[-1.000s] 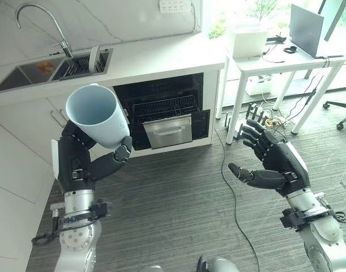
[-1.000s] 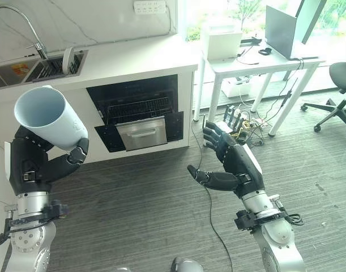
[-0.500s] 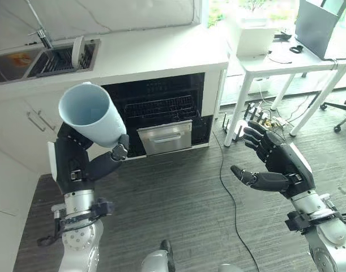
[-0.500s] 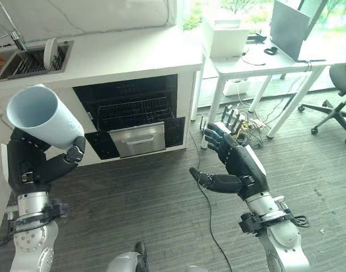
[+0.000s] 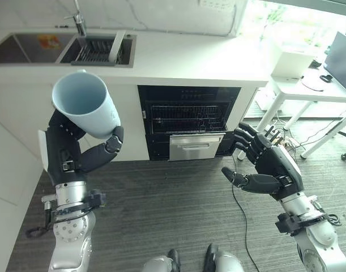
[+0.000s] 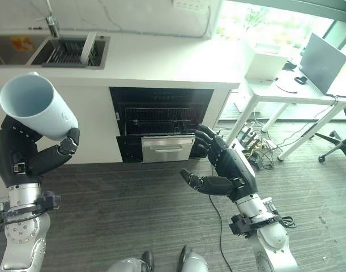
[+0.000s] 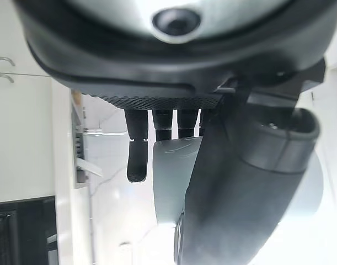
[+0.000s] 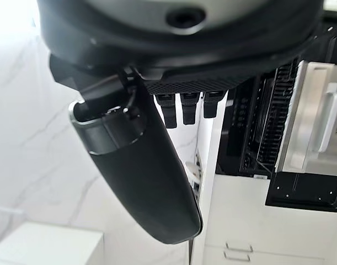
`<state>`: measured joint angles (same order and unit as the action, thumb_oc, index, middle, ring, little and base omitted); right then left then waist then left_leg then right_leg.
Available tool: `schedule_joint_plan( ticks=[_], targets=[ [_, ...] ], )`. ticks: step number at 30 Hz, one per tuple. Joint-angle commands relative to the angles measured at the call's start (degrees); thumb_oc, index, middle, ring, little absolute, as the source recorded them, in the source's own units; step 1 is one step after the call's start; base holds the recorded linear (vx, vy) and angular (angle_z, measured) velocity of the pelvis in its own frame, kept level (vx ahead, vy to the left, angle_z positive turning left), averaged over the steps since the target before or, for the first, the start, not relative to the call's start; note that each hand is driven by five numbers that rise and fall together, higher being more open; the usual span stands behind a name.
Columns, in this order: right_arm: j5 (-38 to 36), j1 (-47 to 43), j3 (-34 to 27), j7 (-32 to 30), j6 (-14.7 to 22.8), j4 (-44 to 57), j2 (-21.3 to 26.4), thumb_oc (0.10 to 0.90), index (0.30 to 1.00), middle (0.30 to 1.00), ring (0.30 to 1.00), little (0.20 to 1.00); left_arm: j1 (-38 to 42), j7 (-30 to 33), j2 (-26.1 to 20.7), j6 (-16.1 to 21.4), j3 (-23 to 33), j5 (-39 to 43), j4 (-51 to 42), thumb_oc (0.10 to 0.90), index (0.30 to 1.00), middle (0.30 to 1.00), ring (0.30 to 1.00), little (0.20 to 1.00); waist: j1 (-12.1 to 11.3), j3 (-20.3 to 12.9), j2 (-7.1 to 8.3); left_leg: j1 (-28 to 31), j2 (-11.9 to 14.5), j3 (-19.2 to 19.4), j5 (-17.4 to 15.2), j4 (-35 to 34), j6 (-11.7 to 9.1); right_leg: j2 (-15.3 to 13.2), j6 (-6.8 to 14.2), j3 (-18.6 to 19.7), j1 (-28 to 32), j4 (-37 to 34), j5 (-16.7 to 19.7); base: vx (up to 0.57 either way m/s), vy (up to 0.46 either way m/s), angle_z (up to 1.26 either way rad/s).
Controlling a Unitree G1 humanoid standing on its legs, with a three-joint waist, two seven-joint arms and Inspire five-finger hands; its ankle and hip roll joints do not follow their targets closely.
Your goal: Place the dishes in the dishwasher.
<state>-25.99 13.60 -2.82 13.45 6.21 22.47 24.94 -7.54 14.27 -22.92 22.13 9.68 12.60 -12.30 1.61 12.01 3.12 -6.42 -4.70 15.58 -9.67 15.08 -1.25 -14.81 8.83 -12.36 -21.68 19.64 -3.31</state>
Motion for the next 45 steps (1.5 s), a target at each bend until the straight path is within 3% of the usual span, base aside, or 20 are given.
schedule_joint_plan(
  ticks=[1, 5, 11, 14, 16, 17, 18, 20, 22, 24, 27, 30, 32, 36, 39, 41, 43, 45],
  targets=[
    [-2.73, -5.01, -2.45, 0.09, 6.73, 3.48, -0.05, 0.800, 0.900, 0.900, 0.900, 0.900, 2.75, -0.35, -3.34, 5.52, 0.79, -2.05, -10.42, 0.400, 0.300, 0.300, 0.300, 0.300, 0.88, -2.21, 0.34, 4.99, 3.90, -9.63, -7.50, 2.11, 2.71, 2.70, 1.32, 2.29, 3.65, -2.45, 2.84, 0.44, -0.423, 0.45],
    [-2.89, -6.52, -1.06, -1.21, 5.88, 3.40, 0.88, 0.800, 0.900, 0.900, 0.900, 0.900, 1.96, 0.17, -3.35, 5.16, 0.16, -0.09, -10.84, 0.400, 0.300, 0.300, 0.300, 0.300, 0.83, -4.62, 0.44, 7.68, 4.84, -9.02, -9.67, 2.11, 1.93, 3.14, 1.43, 0.47, 5.82, -2.45, 1.30, 0.34, -0.410, 0.27],
    [-2.04, -7.55, -1.29, -1.64, 6.03, 3.04, 2.10, 0.800, 0.900, 0.900, 0.900, 0.900, 1.65, 1.56, -2.95, 5.48, -0.15, 0.25, -11.19, 0.400, 0.300, 0.300, 0.300, 0.300, 1.34, -5.83, -0.77, 10.72, 7.11, -8.37, -9.68, 2.11, -0.45, 5.40, -0.99, -0.82, 8.94, -2.45, -1.22, 0.21, -0.251, 0.10],
    [-3.32, -5.55, -3.39, 0.70, 6.79, 3.78, 3.15, 0.800, 0.900, 0.900, 0.900, 0.900, 0.32, 0.33, -2.26, 5.97, 0.53, 1.46, -12.27, 0.400, 0.300, 0.300, 0.300, 0.300, 1.04, -5.72, -1.14, 10.96, 8.13, -8.38, -2.92, 2.11, -2.33, 7.54, -2.79, -0.61, 10.94, -2.45, -3.45, 0.19, -0.289, 0.01],
    [-3.53, -5.00, -3.99, 1.54, 7.23, 3.51, 3.60, 0.800, 0.900, 0.900, 0.900, 0.900, -0.38, -0.68, -1.82, 7.51, 0.53, 1.95, -12.21, 0.400, 0.300, 0.300, 0.300, 0.300, 0.49, -5.27, -0.01, 11.61, 8.15, -6.63, 4.36, 2.11, -3.02, 7.61, -4.41, 0.00, 12.92, -2.45, -5.29, 0.19, -0.295, -0.17],
    [-2.79, -5.59, -3.66, 1.32, 7.93, 2.77, 3.29, 0.800, 0.900, 0.900, 0.900, 0.900, -0.33, -0.86, -1.05, 8.75, -0.31, 0.80, -11.80, 0.400, 0.300, 0.300, 0.300, 0.300, -0.27, -3.99, 1.09, 9.02, 7.92, -4.04, 4.98, 2.34, -1.95, 6.95, -4.68, 0.24, 14.89, -2.45, -6.16, 0.15, -0.189, -0.12],
    [-2.68, -6.03, -3.40, 1.09, 7.95, 2.58, 3.12, 0.800, 0.900, 0.900, 0.900, 0.900, -0.56, -0.79, -1.01, 9.06, -0.37, 0.80, -11.72, 0.400, 0.300, 0.300, 0.300, 0.300, -0.38, -3.63, 0.78, 7.96, 8.15, -3.13, 3.39, 2.11, -1.56, 7.08, -4.46, 0.15, 15.28, -2.45, -6.40, 0.10, -0.056, -0.01],
    [-1.98, -6.81, -3.03, 1.25, 7.90, 2.12, 2.73, 0.800, 0.900, 0.900, 0.900, 0.900, -1.20, -0.63, -1.06, 9.55, 0.13, 1.60, -11.58, 0.400, 0.300, 0.300, 0.300, 0.300, -0.19, -3.29, -0.73, 5.39, 9.58, -1.66, -0.30, 2.11, -1.49, 8.05, -3.90, -0.26, 15.62, -2.45, -6.80, 0.07, 0.096, 0.17],
    [-1.20, -6.93, -2.68, 1.23, 7.56, 2.17, 2.41, 0.800, 0.900, 0.900, 0.900, 0.900, -1.63, -0.40, -1.16, 9.92, 0.50, 2.38, -11.35, 0.400, 0.300, 0.300, 0.300, 0.300, -0.05, -3.29, -2.25, 2.60, 10.64, -1.69, -1.51, 2.11, -2.37, 9.19, -3.53, -0.29, 15.80, -2.45, -7.34, 0.13, 0.107, 0.29],
    [-0.43, -6.70, -2.57, 1.17, 7.29, 2.42, 2.33, 0.800, 0.900, 0.900, 0.900, 0.900, -1.88, -0.31, -1.17, 10.14, 0.50, 2.62, -11.20, 0.400, 0.300, 0.300, 0.300, 0.300, -0.68, -3.06, -3.68, -2.65, 12.26, -4.75, 1.38, 2.11, -4.62, 10.67, -3.48, 0.10, 17.09, -2.45, -8.77, 0.20, 0.137, 0.40],
    [-0.14, -6.81, -2.31, 0.40, 7.79, 2.42, 3.00, 0.800, 0.900, 0.900, 0.900, 0.900, -2.16, -0.14, -0.74, 11.40, 0.07, 2.24, -10.87, 0.400, 0.300, 0.300, 0.300, 0.300, -1.72, -2.41, -4.59, -8.59, 15.38, -5.35, 5.98, 2.11, -6.36, 12.27, -4.75, 0.14, 20.05, -2.45, -11.65, 0.21, 0.183, -0.10],
    [-1.03, -6.83, -2.59, 1.16, 8.12, 2.30, 4.27, 0.800, 0.900, 0.900, 0.900, 0.900, -2.43, 1.40, -0.92, 11.96, 0.52, 2.15, -10.55, 0.400, 0.300, 0.300, 0.300, 0.300, -2.14, -2.68, -4.72, -8.94, 16.31, -4.31, 5.90, 2.11, -5.83, 11.63, -4.43, -0.55, 21.63, -2.45, -12.77, 0.21, 0.248, -0.23],
    [-2.07, -6.16, -2.85, 1.90, 8.09, 2.70, 4.05, 0.800, 0.900, 0.900, 0.900, 0.900, -1.45, 2.73, -1.58, 11.17, 0.41, 1.46, -10.23, 0.400, 0.300, 0.300, 0.300, 0.300, -2.24, -3.28, -3.78, -7.13, 14.91, -3.51, 3.57, 2.11, -4.58, 9.60, -2.94, -0.69, 24.01, -2.45, -13.54, 0.33, 0.376, -0.65],
    [-2.31, -5.63, -3.67, 1.04, 7.78, 3.84, 3.00, 0.800, 0.900, 0.900, 0.900, 0.900, 1.22, 1.07, -2.41, 10.39, 0.20, 0.89, -9.76, 0.400, 0.300, 0.300, 0.300, 0.300, -3.00, -4.82, -2.04, -5.68, 12.21, -4.71, 1.33, 2.11, -2.62, 6.50, -0.61, -1.89, 25.10, -2.45, -12.28, 0.23, 0.229, -0.14],
    [-1.90, -6.79, -3.46, -0.34, 7.46, 3.51, 2.20, 0.800, 0.900, 0.900, 0.900, 0.900, 2.66, -0.57, -2.75, 9.93, 0.32, 1.07, -9.52, 0.400, 0.300, 0.300, 0.300, 0.300, -3.60, -5.17, -1.70, -5.46, 10.68, -6.03, 0.85, 2.11, -1.48, 5.38, 0.14, -3.03, 25.08, -2.45, -10.25, 0.16, 0.183, 0.24],
    [-0.27, -7.88, -2.56, -1.23, 7.26, 3.06, 0.61, 0.800, 0.900, 0.900, 0.900, 0.900, 4.06, -1.55, -3.26, 8.90, -0.05, 0.68, -9.47, 0.400, 0.300, 0.300, 0.300, 0.300, -4.07, -5.32, -1.11, -4.66, 8.00, -7.28, -0.58, 2.11, 0.56, 4.52, 1.12, -3.73, 26.39, -2.45, -5.65, 0.30, 0.293, 0.38],
    [-0.03, -7.82, -2.33, -1.70, 6.98, 3.11, 0.19, 0.800, 0.900, 0.900, 0.900, 0.900, 4.26, -1.86, -3.42, 8.31, -0.17, 0.61, -9.66, 0.400, 0.300, 0.300, 0.300, 0.300, -4.04, -5.41, -1.00, -4.26, 7.08, -7.67, -1.12, 2.11, 1.38, 4.72, 1.43, -3.94, 27.48, -2.45, -2.71, 0.21, 0.205, 0.30],
    [-0.04, -7.51, -1.94, -1.88, 6.96, 3.11, -0.70, 0.800, 0.900, 0.900, 0.900, 0.900, 4.28, -2.01, -3.53, 8.02, -0.51, -0.56, -9.94, 0.400, 0.300, 0.300, 0.300, 0.300, -3.59, -5.33, -1.48, -3.33, 6.33, -8.67, -1.86, 2.11, 2.47, 5.71, 1.83, -4.26, 28.71, -0.69, 3.88, 0.20, 0.205, 0.22]
  ],
)
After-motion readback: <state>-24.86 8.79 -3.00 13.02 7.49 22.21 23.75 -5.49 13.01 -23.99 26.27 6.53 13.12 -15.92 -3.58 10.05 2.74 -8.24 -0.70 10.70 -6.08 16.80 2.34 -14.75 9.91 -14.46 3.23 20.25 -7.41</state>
